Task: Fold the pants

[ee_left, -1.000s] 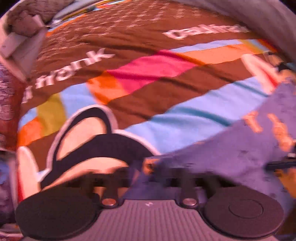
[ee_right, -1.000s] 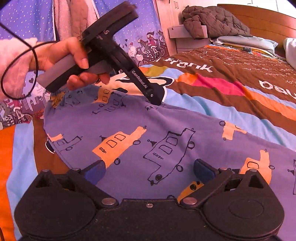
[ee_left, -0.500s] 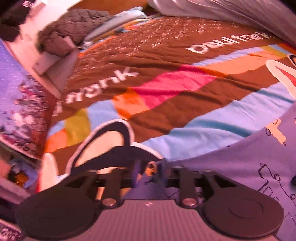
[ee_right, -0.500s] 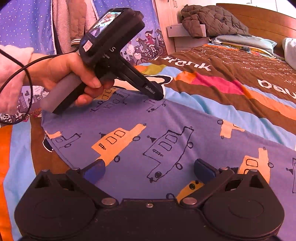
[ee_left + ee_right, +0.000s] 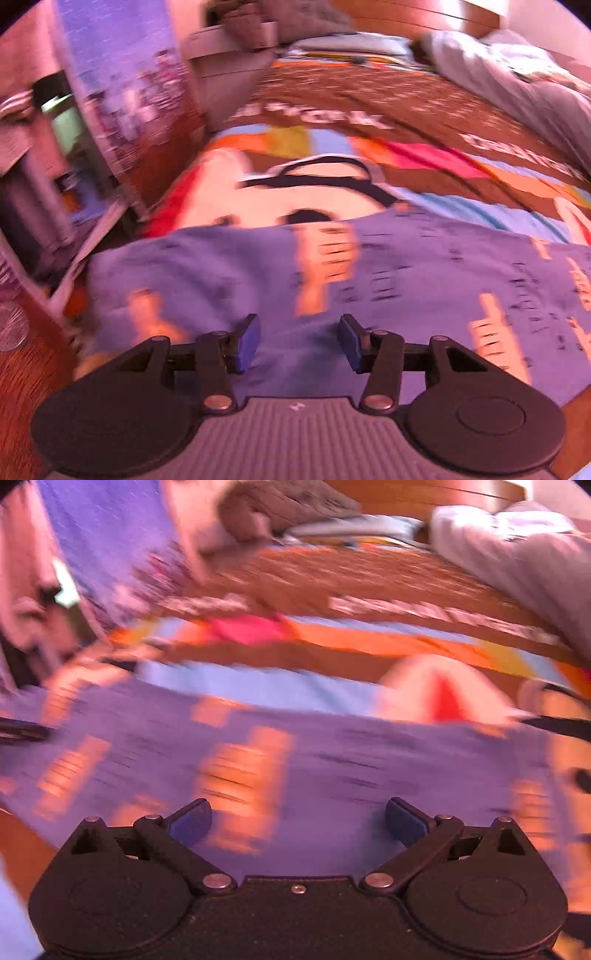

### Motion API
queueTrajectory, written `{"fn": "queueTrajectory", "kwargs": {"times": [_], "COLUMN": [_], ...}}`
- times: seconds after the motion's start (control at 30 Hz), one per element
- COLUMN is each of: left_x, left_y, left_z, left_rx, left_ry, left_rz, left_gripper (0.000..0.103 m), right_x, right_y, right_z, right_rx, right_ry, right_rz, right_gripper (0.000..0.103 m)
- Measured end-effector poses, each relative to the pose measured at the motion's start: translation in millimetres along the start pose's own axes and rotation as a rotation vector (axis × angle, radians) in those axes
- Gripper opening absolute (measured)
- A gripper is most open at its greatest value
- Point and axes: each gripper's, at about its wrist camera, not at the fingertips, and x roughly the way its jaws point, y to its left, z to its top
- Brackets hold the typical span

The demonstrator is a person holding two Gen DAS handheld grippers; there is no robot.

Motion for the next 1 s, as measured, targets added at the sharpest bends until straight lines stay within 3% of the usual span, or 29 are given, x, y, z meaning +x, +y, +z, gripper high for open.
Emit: {"fn": "queueTrajectory", "kwargs": {"times": [0.1, 0.13, 0.2, 0.23, 0.3, 0.4, 0.47, 0.53, 0.73, 0.9, 1.0], "left_x": [-12, -17, -22, -25, -29, -33, -35, -32, -7, 39, 66], "left_y": [25, 24, 4, -18, -56, -113, -160, -208, -345, -429, -452], "left_z": [2, 3, 3, 2, 3, 14, 24, 34, 54, 50, 41], "left_rx": [-0.102, -0.111, -0.031, 0.058, 0.151, 0.203, 0.246, 0.298, 0.352, 0.428, 0.458], "left_ry": [0.027, 0.034, 0.038, 0.033, 0.01, -0.016, -0.049, -0.069, -0.031, 0.034, 0.062], "left_rz": [-0.003, 0.016, 0.118, 0.196, 0.245, 0.121, 0.039, -0.042, -0.24, -0.181, -0.116], "left_gripper": [0.051, 0.051, 0.057, 0.065, 0.067, 0.076, 0.087, 0.088, 0.086, 0.083, 0.083], "right_x": [-13, -22, -46, -59, -75, -78, -78, -76, -83, -92, -92], "right_y": [-56, -73, -95, -102, -109, -119, -130, -145, -184, -207, -218], "right_z": [-8, -11, -17, -23, -35, -40, -44, -51, -82, -99, -104], "right_rx": [0.051, 0.097, 0.205, 0.265, 0.353, 0.47, 0.555, 0.645, 0.95, 1.079, 1.123], "right_ry": [0.004, -0.005, -0.058, -0.103, -0.175, -0.204, -0.188, -0.156, -0.245, -0.274, -0.272], "right_rz": [-0.127, -0.139, -0.072, -0.064, -0.071, -0.092, -0.093, -0.079, 0.137, 0.316, 0.399], "right_gripper": [0.099, 0.093, 0.102, 0.102, 0.102, 0.102, 0.102, 0.102, 0.102, 0.102, 0.102]}}
